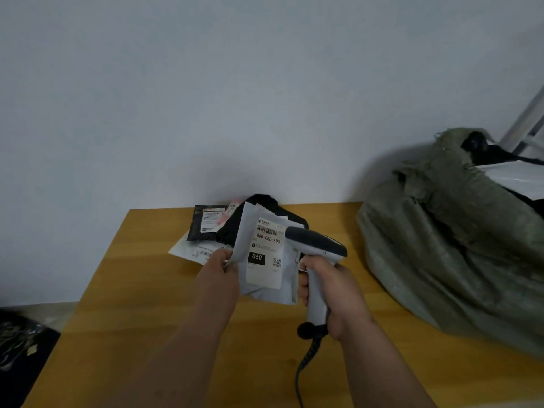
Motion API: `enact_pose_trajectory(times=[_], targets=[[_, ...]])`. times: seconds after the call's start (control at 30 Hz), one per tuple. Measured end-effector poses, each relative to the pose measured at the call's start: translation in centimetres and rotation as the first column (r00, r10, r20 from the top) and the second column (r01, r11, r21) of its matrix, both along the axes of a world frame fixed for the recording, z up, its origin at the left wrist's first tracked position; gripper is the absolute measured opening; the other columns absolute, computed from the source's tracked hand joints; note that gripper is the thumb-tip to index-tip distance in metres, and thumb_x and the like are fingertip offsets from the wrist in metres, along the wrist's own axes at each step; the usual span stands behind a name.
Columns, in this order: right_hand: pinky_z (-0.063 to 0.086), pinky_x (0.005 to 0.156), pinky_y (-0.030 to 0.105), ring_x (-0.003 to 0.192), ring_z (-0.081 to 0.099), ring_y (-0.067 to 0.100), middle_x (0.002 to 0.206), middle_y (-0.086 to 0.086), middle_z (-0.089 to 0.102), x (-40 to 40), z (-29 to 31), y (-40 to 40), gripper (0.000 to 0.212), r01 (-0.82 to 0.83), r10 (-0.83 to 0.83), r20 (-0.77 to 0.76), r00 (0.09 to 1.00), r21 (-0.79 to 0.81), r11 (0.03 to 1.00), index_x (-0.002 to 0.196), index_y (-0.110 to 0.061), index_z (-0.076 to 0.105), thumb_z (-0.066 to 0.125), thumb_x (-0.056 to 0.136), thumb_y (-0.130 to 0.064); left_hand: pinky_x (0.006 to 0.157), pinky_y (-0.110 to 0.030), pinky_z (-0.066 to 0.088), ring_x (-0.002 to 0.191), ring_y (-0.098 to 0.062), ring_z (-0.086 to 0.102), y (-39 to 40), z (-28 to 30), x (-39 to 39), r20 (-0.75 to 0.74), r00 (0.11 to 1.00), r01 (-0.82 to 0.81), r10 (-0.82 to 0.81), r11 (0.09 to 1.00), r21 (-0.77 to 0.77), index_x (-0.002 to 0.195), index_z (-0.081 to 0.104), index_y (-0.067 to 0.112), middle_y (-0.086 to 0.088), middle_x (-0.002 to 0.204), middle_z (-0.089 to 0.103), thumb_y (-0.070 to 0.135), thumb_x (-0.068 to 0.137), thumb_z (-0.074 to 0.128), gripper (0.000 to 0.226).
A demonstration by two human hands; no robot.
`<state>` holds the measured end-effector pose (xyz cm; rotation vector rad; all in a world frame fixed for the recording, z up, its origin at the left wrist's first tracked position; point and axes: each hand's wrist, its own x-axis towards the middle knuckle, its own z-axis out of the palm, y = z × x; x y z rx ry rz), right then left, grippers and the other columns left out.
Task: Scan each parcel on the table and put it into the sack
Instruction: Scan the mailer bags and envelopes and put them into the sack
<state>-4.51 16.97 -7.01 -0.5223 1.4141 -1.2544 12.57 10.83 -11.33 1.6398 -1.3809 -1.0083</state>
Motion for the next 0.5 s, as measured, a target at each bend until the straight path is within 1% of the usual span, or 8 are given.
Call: enact_pose_trajectory(times=[0.13, 0.2, 0.27, 0.33, 0.37, 0.43, 0.5], targets=[[0.047, 0.048, 0.027, 0.054, 0.055, 0.017, 0.072, 0.011, 0.058, 0.0, 0.4, 0.9, 0.015, 0.027, -0.027, -0.008, 1.000, -0.016, 1.000, 0.095, -0.005, 0.064, 0.065, 0.090, -0.019, 0.061, -0.029, 0.047, 0.083, -0.014, 0.062, 0.5, 0.5, -0.2, 0.004, 1.000, 0.013, -0.013, 0.999, -0.030, 0.110, 0.061, 0.023, 0.003, 0.096, 0.066, 0.012, 0.098, 0.047, 0.021], [0.046, 0.051, 0.028, 0.055, 0.056, 0.018, 0.072, 0.010, 0.059, -0.2, 0.6, 1.4, 0.016, 0.031, -0.032, -0.038, 0.999, -0.018, 0.999, 0.095, -0.005, 0.065, 0.065, 0.090, -0.021, 0.062, -0.032, 0.050, 0.081, -0.016, 0.062, 0.7, 0.8, -0.5, 0.002, 1.000, 0.017, -0.017, 0.999, -0.047, 0.109, 0.061, 0.023, 0.003, 0.094, 0.066, 0.012, 0.098, 0.047, 0.021], [0.045, 0.052, 0.029, 0.055, 0.057, 0.017, 0.070, 0.008, 0.059, -0.6, 0.9, 2.0, 0.014, 0.042, -0.044, -0.064, 0.997, -0.028, 0.999, 0.090, -0.007, 0.064, 0.065, 0.091, -0.021, 0.063, -0.034, 0.051, 0.081, -0.015, 0.061, 1.0, 1.4, -1.1, 0.003, 1.000, 0.027, -0.027, 0.997, -0.070, 0.110, 0.060, 0.026, 0.006, 0.094, 0.065, 0.012, 0.098, 0.047, 0.022], [0.045, 0.051, 0.027, 0.055, 0.056, 0.016, 0.068, 0.007, 0.058, -1.2, 1.6, 2.7, 0.012, 0.072, -0.075, -0.066, 0.995, -0.050, 0.996, 0.086, -0.010, 0.062, 0.065, 0.091, -0.020, 0.068, -0.037, 0.056, 0.082, -0.011, 0.061, 1.2, 1.9, -1.9, -0.004, 0.999, 0.046, -0.047, 0.994, -0.096, 0.116, 0.060, 0.029, 0.007, 0.098, 0.065, 0.013, 0.099, 0.047, 0.027], [0.045, 0.051, 0.027, 0.055, 0.055, 0.016, 0.068, 0.006, 0.058, -1.6, 2.0, 3.0, 0.012, 0.092, -0.096, -0.069, 0.993, -0.061, 0.994, 0.085, -0.011, 0.062, 0.065, 0.091, -0.020, 0.068, -0.036, 0.056, 0.083, -0.008, 0.060, 1.2, 2.1, -2.4, -0.011, 0.998, 0.061, -0.063, 0.992, -0.109, 0.123, 0.059, 0.028, 0.007, 0.102, 0.065, 0.013, 0.099, 0.046, 0.031], [0.046, 0.050, 0.026, 0.059, 0.056, 0.018, 0.070, 0.006, 0.058, -2.6, 3.0, 3.6, 0.010, 0.132, -0.140, -0.089, 0.986, -0.087, 0.987, 0.085, -0.012, 0.062, 0.064, 0.092, -0.020, 0.065, -0.025, 0.050, 0.084, -0.003, 0.058, 1.3, 2.8, -3.6, -0.010, 0.996, 0.087, -0.090, 0.985, -0.147, 0.135, 0.055, 0.026, 0.006, 0.111, 0.064, 0.014, 0.101, 0.045, 0.038], [0.047, 0.049, 0.024, 0.063, 0.057, 0.019, 0.071, 0.006, 0.059, -3.7, 4.1, 4.1, 0.010, 0.177, -0.189, -0.100, 0.977, -0.119, 0.977, 0.086, -0.011, 0.063, 0.064, 0.092, -0.019, 0.071, -0.018, 0.044, 0.092, -0.005, 0.055, 1.4, 3.9, -4.9, -0.010, 0.995, 0.091, -0.095, 0.977, -0.191, 0.141, 0.051, 0.025, 0.006, 0.122, 0.060, 0.014, 0.101, 0.044, 0.041]])
